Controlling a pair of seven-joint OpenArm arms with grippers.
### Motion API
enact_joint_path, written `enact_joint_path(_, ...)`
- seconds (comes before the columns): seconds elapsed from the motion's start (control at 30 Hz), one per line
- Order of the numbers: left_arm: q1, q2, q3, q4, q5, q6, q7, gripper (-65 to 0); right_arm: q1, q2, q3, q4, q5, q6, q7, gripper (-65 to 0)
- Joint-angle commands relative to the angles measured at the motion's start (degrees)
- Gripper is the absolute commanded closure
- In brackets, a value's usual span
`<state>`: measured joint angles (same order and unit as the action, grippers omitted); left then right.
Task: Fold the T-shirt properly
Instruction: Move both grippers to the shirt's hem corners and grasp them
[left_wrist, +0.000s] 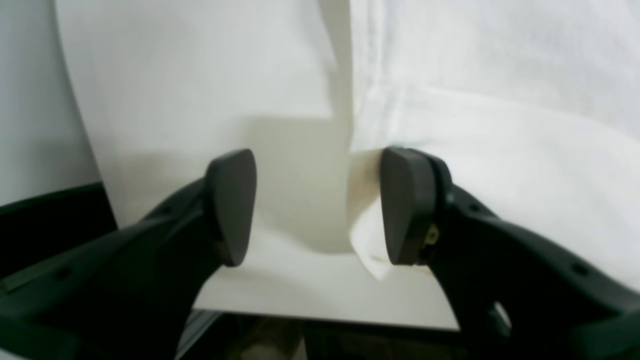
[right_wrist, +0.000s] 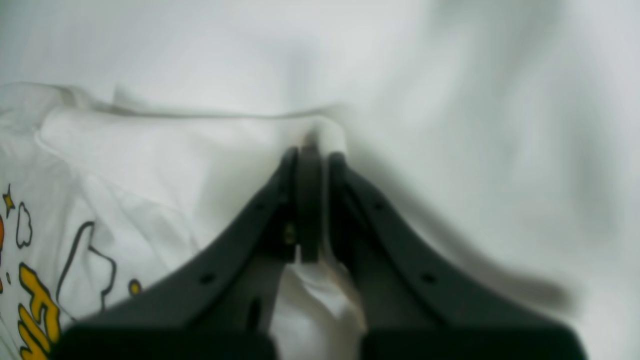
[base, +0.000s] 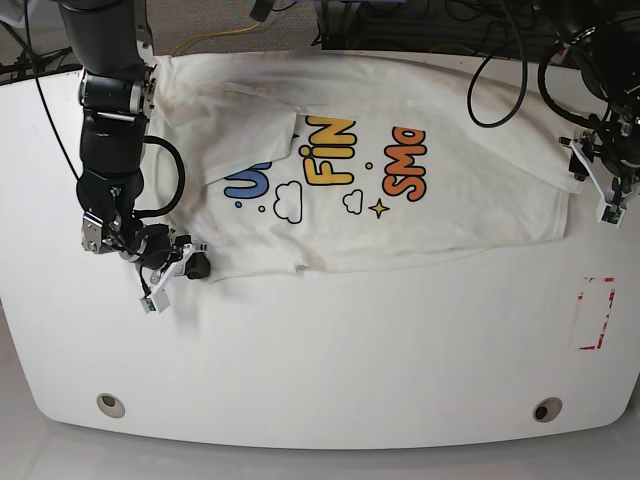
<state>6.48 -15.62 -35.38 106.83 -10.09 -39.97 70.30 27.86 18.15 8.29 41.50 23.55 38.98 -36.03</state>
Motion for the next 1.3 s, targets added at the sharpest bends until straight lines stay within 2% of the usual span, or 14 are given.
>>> enact_joint_path(0.0,-1.87,-1.13,0.25,1.35,-0.51,-0.03,5.61,-37.5,1.9,0.88,0.19,1.01,0.93,0.36,1.09,0.0)
enact_joint_path(0.1,-2.66,-2.89,0.78,2.49,-3.94,-0.03,9.7,-38.1,1.9,0.97,0.19,1.01,0.93,0.36,1.09,0.0)
enact_joint_path(0.23,1.48,-4.47,0.78,3.64,-11.06,-0.03,9.7,-37.9,1.9,0.97,0.19,1.1,0.93,0.36,1.09,0.0)
enact_joint_path(0.3,2.97,-5.0,0.52,3.64,-16.59,-0.03,9.7,-37.9,1.9,0.88,0.19,1.1,0.93,0.36,1.09,0.0)
enact_joint_path(0.37,4.11,-6.32,-1.42,3.64,-22.84,-0.03,9.7,-37.9,1.9,0.88,0.19,1.1,0.93,0.36,1.09,0.0)
enact_joint_path(0.47,3.94,-6.49,-5.02,3.28,-27.32,-0.03,9.7,-37.9,1.9,0.88,0.19,1.1,0.93,0.36,1.09,0.0)
enact_joint_path(0.57,3.85,-6.49,-4.49,3.11,-25.91,-0.03,9.7,-38.2,1.9,0.88,0.19,1.1,0.93,0.36,1.09,0.0)
enact_joint_path(0.77,4.29,-6.76,4.12,-0.58,-20.81,-0.03,8.86,-38.2,1.9,0.88,0.28,1.01,0.93,0.36,1.09,0.0)
enact_joint_path(0.93,4.46,-6.41,-1.77,-1.46,-20.55,-0.03,8.25,-38.2,1.9,0.79,0.28,1.1,1.02,0.36,1.09,0.0)
enact_joint_path(1.03,-1.16,-4.03,-5.99,-3.05,-19.41,-0.03,8.16,-38.2,1.81,0.79,0.28,1.1,1.02,0.36,1.09,0.0)
enact_joint_path(1.1,-5.73,-2.71,-7.66,-5.24,-16.33,-0.03,8.16,-38.2,1.73,0.79,0.28,1.1,1.02,0.36,1.09,0.0)
enact_joint_path(1.27,-17.43,-2.36,-5.46,-16.14,-7.98,-0.03,7.72,-39.0,1.55,0.79,0.28,1.1,1.02,0.36,1.09,0.0)
